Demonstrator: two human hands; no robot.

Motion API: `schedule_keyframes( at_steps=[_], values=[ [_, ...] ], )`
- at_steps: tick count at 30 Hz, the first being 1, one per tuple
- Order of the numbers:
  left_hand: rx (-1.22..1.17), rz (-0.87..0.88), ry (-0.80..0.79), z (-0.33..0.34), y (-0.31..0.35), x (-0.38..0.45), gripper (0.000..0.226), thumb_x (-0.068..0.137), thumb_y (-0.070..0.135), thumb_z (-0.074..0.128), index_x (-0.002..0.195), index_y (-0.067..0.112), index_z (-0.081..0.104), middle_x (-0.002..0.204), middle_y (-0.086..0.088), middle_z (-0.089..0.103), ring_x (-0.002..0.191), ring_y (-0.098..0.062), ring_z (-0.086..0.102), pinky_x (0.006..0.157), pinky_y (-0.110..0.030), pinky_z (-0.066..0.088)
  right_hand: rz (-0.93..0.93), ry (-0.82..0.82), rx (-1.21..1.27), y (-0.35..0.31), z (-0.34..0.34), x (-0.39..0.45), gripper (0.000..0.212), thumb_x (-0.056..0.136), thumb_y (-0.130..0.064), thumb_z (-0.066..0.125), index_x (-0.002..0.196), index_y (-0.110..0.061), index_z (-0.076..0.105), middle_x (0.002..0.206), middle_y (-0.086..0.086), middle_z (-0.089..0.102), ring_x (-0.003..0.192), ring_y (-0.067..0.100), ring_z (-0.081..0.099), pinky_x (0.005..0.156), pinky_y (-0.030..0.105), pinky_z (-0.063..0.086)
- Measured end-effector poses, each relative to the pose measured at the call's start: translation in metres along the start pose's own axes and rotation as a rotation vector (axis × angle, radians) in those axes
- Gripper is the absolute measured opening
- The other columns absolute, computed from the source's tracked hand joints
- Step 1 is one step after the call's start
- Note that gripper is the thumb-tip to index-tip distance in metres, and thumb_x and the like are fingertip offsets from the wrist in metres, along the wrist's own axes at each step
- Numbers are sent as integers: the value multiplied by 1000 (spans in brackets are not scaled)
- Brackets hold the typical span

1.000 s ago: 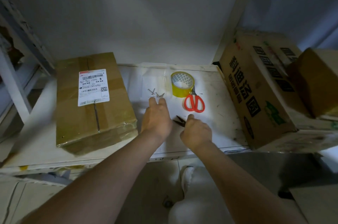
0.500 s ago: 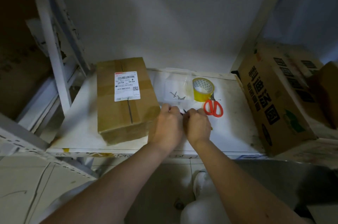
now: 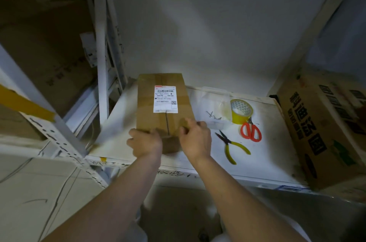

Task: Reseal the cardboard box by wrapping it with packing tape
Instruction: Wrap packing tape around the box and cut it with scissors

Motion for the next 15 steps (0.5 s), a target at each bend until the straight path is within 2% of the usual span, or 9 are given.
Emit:
schedule_keyframes(
  at_steps=[3, 6, 10, 15],
  values=[
    [67, 156, -21, 6, 15, 17, 39, 92, 21, 56, 124, 1, 47, 127, -24, 51, 109, -44, 54, 92, -46, 47, -22, -13, -60, -2, 4, 5, 39, 94, -41, 50, 129, -23, 54, 122, 13, 47, 112, 32, 47, 92, 35, 43],
    [169, 236, -63, 18, 31, 32, 37, 94, 22, 53, 127, 5, 47, 126, -22, 55, 112, -41, 54, 93, -43, 45, -44, -17, -169, -1, 2, 13, 47, 92, -49, 52, 130, -21, 51, 127, 12, 39, 113, 31, 44, 94, 36, 42],
    [212, 273, -80, 33, 44, 42, 39, 96, 21, 48, 133, 12, 42, 128, -20, 52, 113, -41, 53, 92, -42, 45, -93, 11, -303, -4, -2, 23, 48, 92, -52, 51, 127, -19, 53, 130, 6, 38, 109, 28, 46, 87, 35, 45],
    [236, 285, -88, 42, 52, 50, 41, 97, 19, 45, 137, 13, 39, 132, -22, 47, 116, -41, 51, 95, -42, 44, -116, 20, -375, -6, -2, 32, 47, 94, -54, 47, 123, -18, 56, 122, 3, 45, 103, 27, 50, 81, 32, 44]
  ],
)
Point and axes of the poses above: each hand's wrist, its own x-axis towards the middle knuckle, its own z-axis out of the palm, y = z × x, the point moved 6 cm from there along x, towards the middle knuckle
